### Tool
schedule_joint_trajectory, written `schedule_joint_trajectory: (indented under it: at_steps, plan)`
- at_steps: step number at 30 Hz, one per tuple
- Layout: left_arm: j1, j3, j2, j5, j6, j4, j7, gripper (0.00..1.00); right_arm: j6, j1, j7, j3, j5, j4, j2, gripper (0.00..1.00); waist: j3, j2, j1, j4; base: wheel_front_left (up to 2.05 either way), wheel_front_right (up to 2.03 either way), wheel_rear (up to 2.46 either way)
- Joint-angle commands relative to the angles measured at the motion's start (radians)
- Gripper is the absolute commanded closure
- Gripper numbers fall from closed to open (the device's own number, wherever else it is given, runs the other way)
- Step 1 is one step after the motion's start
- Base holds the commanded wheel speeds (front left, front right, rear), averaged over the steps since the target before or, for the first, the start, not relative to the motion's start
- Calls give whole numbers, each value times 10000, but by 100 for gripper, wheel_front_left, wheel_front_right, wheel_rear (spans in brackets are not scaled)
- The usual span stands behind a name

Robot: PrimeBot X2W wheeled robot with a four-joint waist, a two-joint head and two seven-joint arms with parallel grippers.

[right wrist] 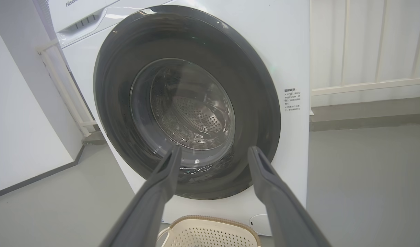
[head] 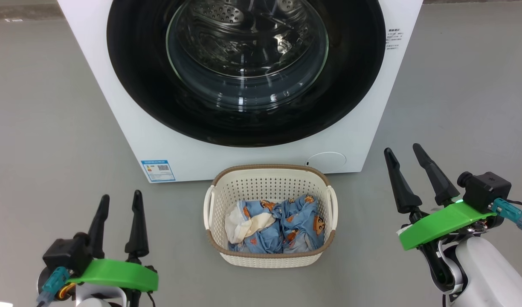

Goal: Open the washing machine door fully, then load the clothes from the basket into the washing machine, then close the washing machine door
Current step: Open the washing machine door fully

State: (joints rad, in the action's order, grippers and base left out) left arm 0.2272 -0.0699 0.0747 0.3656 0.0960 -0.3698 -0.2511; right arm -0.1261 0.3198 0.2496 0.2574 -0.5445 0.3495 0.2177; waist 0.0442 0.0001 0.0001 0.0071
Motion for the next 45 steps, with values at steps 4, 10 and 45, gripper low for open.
schedule_joint_trajectory:
  at_steps: [4,10,45]
  plan:
    - [458,355,119,-128,47,116,-107,0,-46,281,122,149,33,-277,59,0,17,-1,0,0,0,0,0]
    - [460,429,106,-179,25,151,-107,0,-46,288,122,168,29,-291,58,0,30,-1,0,-13,0,0,0]
    - [424,506,39,-102,106,64,-107,0,-46,288,122,155,-46,-188,28,0,-65,-1,0,-58,58,58,-117]
